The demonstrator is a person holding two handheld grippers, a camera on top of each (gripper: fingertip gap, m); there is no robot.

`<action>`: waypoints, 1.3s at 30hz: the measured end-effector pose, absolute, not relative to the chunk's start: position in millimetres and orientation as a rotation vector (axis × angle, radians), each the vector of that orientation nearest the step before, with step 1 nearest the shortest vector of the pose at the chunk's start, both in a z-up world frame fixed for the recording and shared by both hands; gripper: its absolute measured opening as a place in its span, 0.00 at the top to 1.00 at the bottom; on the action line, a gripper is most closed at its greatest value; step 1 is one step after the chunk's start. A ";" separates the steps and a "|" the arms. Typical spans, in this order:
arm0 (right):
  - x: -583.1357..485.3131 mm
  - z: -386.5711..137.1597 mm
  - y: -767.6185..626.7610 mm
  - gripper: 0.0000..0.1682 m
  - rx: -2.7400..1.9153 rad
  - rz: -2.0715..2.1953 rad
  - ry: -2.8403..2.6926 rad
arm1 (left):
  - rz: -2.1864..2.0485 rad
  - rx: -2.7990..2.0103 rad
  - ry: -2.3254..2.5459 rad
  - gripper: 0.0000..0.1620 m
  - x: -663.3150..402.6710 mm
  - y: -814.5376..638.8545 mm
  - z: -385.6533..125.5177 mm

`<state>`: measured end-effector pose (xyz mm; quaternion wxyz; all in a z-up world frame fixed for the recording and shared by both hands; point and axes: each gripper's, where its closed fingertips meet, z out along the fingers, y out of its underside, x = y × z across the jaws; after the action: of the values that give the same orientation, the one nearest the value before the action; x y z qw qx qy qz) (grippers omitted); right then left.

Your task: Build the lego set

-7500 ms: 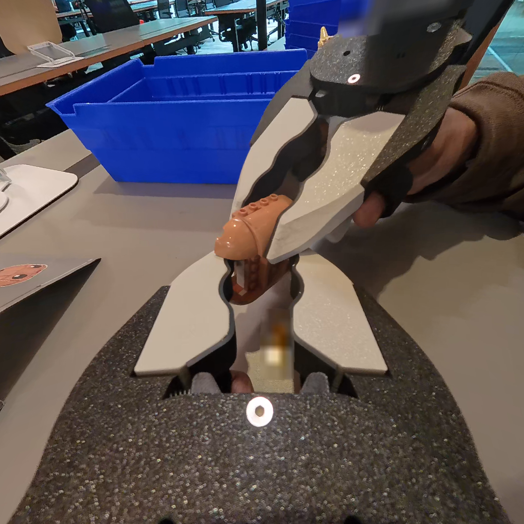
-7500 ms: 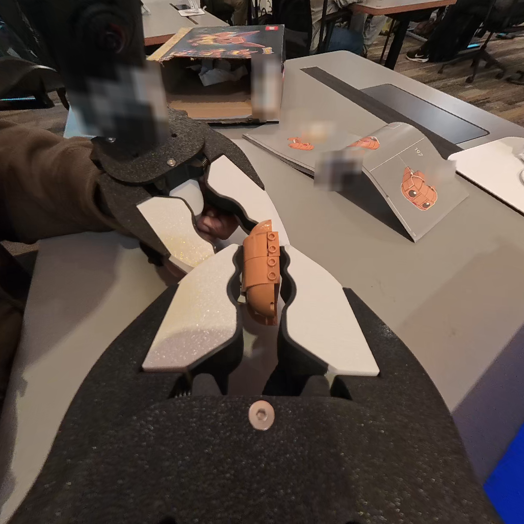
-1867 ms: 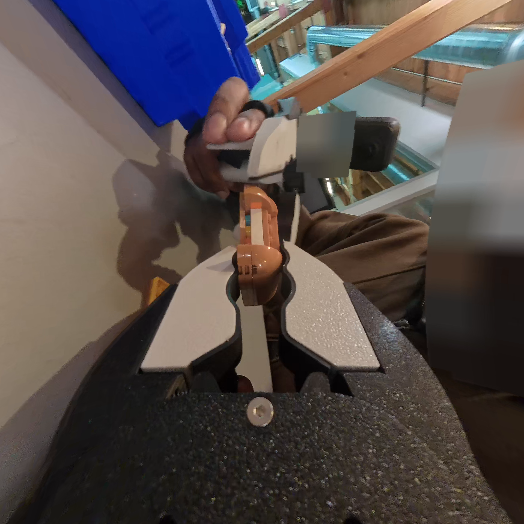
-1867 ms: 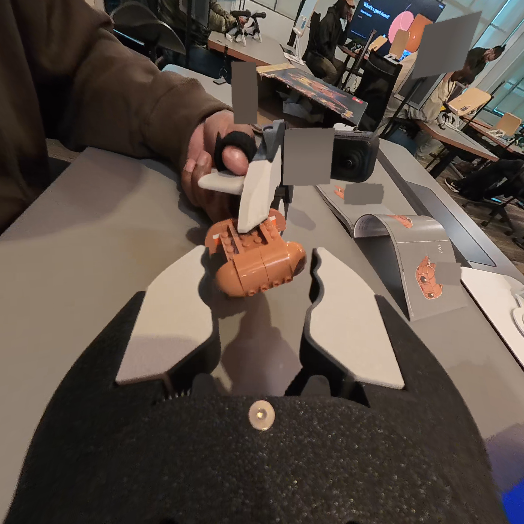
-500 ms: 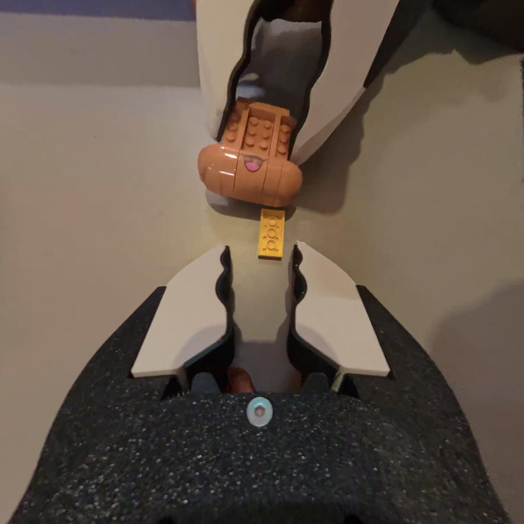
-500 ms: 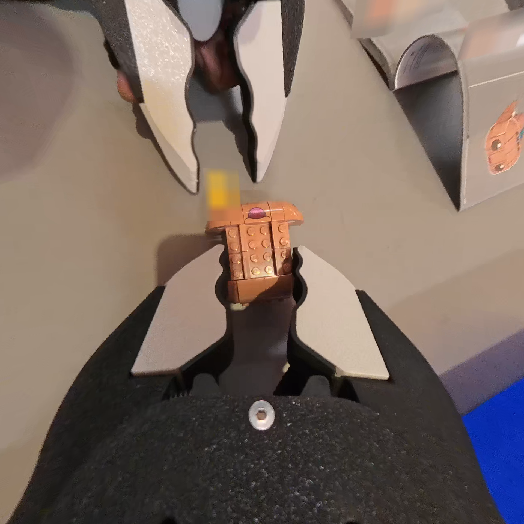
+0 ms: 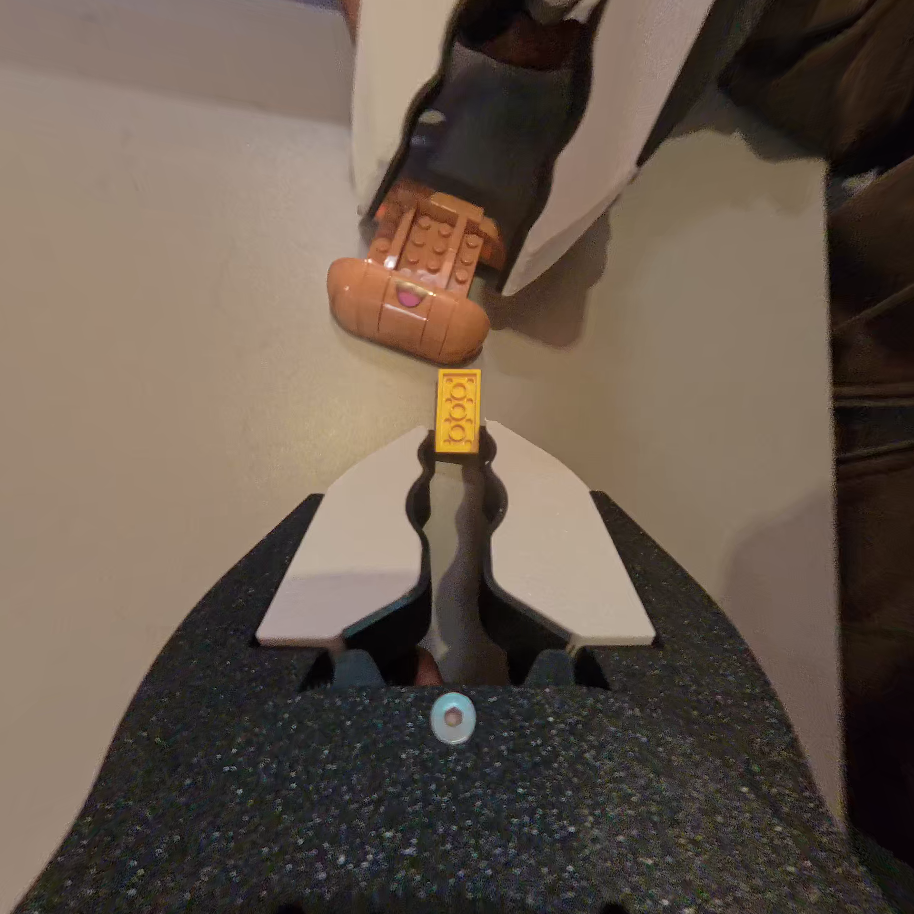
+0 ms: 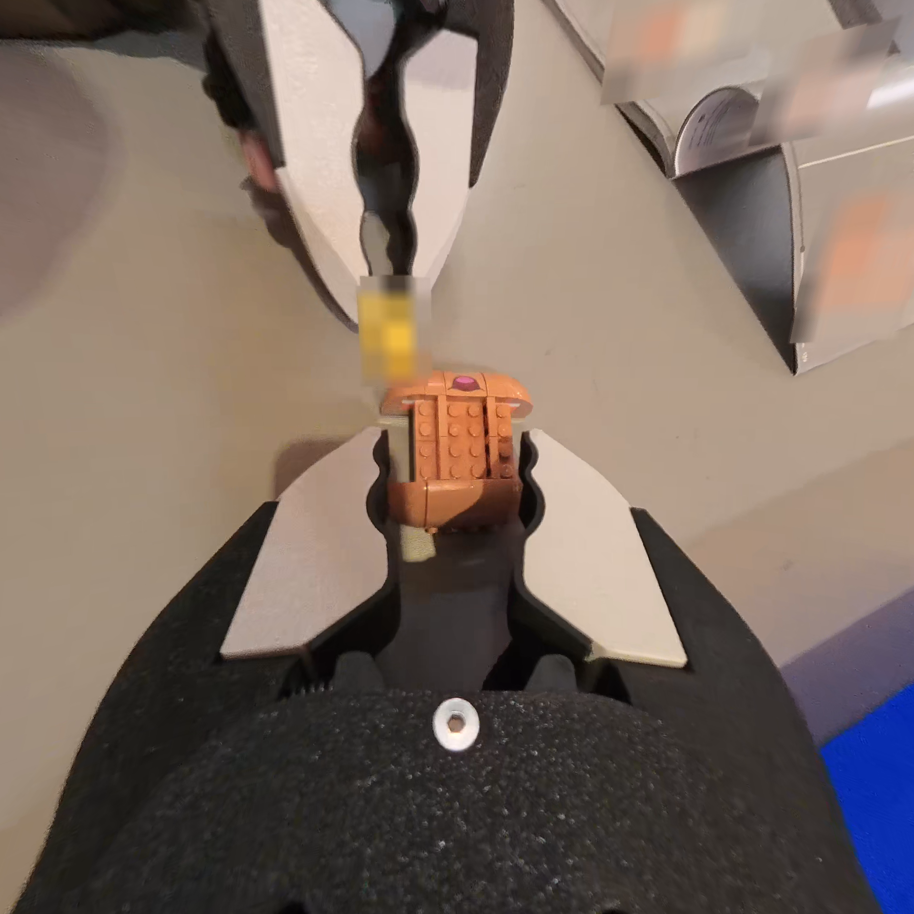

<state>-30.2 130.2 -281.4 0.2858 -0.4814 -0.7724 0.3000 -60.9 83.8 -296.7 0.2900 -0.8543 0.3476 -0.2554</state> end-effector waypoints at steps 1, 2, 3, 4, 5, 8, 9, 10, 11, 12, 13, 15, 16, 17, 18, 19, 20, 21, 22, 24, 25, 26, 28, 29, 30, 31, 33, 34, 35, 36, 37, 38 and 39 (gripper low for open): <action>-30.2 -279.5 129.6 0.70 -1.273 0.809 -2.060 | -0.727 -2.301 0.879 0.90 -64.7 83.3 -295.4; -30.3 -278.2 129.1 0.70 -1.262 0.813 -2.057 | -0.762 -2.319 0.840 0.90 -68.5 82.9 -294.5; -30.3 -277.6 128.9 0.70 -1.255 0.810 -2.056 | -0.804 -2.326 0.814 0.90 -70.6 81.4 -292.8; -30.9 -276.6 128.7 0.70 -1.243 0.807 -2.053 | -0.856 -2.320 0.784 0.90 -71.1 80.6 -289.6; -31.7 -274.3 127.9 0.70 -1.219 0.806 -2.046 | -0.933 -2.292 0.739 0.90 -69.4 80.9 -283.1; -36.3 -259.3 124.3 0.72 -1.111 0.826 -1.991 | -1.291 -2.109 0.555 0.90 -58.1 83.8 -249.2; -37.8 -252.3 122.8 0.73 -1.079 0.847 -1.963 | -1.424 -2.026 0.479 0.90 -55.7 85.6 -236.0; -38.7 -244.9 120.8 0.74 -1.050 0.879 -1.933 | -1.550 -1.933 0.404 0.90 -54.7 87.7 -222.5; -39.4 -237.1 119.1 0.75 -1.024 0.915 -1.899 | -1.666 -1.830 0.333 0.90 -55.4 89.9 -208.6; -40.3 -229.0 118.2 0.76 -1.004 0.950 -1.858 | -1.758 -1.740 0.265 0.90 -57.3 92.8 -197.3; -41.5 -221.3 118.2 0.77 -0.991 0.980 -1.813 | -1.811 -1.675 0.206 0.90 -59.5 96.7 -190.2; -44.7 -208.9 119.8 0.79 -0.982 1.015 -1.726 | -1.853 -1.557 0.116 0.90 -62.7 104.3 -178.2; -46.6 -205.3 120.7 0.79 -0.979 1.014 -1.694 | -1.864 -1.514 0.079 0.90 -63.1 107.3 -174.1; -48.6 -203.2 121.8 0.79 -0.978 1.002 -1.670 | -1.875 -1.481 0.043 0.90 -62.8 110.3 -171.1; -50.5 -201.9 123.0 0.79 -0.979 0.985 -1.650 | -1.891 -1.449 0.010 0.90 -62.4 112.5 -168.2; -52.3 -200.4 124.5 0.79 -0.984 0.971 -1.626 | -1.906 -1.424 -0.021 0.90 -61.8 114.6 -166.2; -54.1 -198.5 125.9 0.79 -0.989 0.963 -1.599 | -1.918 -1.398 -0.057 0.90 -62.3 117.2 -164.6; -55.5 -196.2 127.3 0.79 -0.996 0.960 -1.570 | -1.920 -1.371 -0.093 0.90 -63.8 119.8 -163.1; -56.8 -193.6 128.8 0.79 -1.004 0.958 -1.539 | -1.915 -1.349 -0.129 0.90 -65.4 122.8 -162.6; -58.8 -188.1 133.9 0.80 -1.029 0.946 -1.466 | -1.901 -1.307 -0.213 0.90 -69.9 129.1 -163.2; -59.7 -185.5 136.7 0.80 -1.040 0.936 -1.429 | -1.896 -1.283 -0.259 0.90 -72.2 132.1 -164.2; -60.4 -182.8 139.4 0.80 -1.048 0.921 -1.395 | -1.892 -1.262 -0.305 0.90 -73.9 135.0 -165.8; -61.8 -178.8 143.0 0.81 -1.053 0.886 -1.347 | -1.877 -1.227 -0.390 0.90 -74.8 139.9 -170.4; -62.4 -177.5 144.1 0.80 -1.051 0.864 -1.329 | -1.866 -1.214 -0.426 0.90 -73.9 141.6 -172.9; -63.1 -176.9 144.7 0.80 -1.044 0.837 -1.320 | -1.859 -1.203 -0.454 0.90 -72.0 142.6 -174.8; -63.8 -177.2 144.8 0.80 -1.033 0.803 -1.318 | -1.857 -1.194 -0.472 0.90 -69.0 142.9 -176.0; -65.2 -179.2 143.3 0.80 -1.000 0.734 -1.330 | -1.850 -1.184 -0.489 0.90 -63.1 142.4 -177.1; -65.7 -180.1 142.5 0.79 -0.984 0.702 -1.335 | -1.844 -1.182 -0.495 0.90 -60.8 141.9 -177.2; -66.5 -181.3 141.4 0.79 -0.971 0.678 -1.343 | -1.837 -1.180 -0.498 0.90 -59.1 141.3 -177.3; -67.4 -182.7 140.5 0.79 -0.964 0.661 -1.351 | -1.833 -1.185 -0.498 0.90 -56.8 140.7 -177.7; -68.0 -182.9 139.8 0.78 -0.958 0.650 -1.351 | -1.832 -1.196 -0.493 0.90 -54.0 140.1 -178.3; -68.4 -183.0 138.5 0.78 -0.950 0.646 -1.354 | -1.831 -1.199 -0.483 0.90 -52.0 139.3 -178.0; -68.6 -183.5 138.0 0.78 -0.947 0.642 -1.358 | -1.825 -1.201 -0.476 0.90 -50.9 138.9 -177.5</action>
<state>-68.6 138.0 -183.5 0.6312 -0.4137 -0.5931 0.2806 -50.9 138.9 -177.5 0.4374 -0.4831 -0.1914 -0.7340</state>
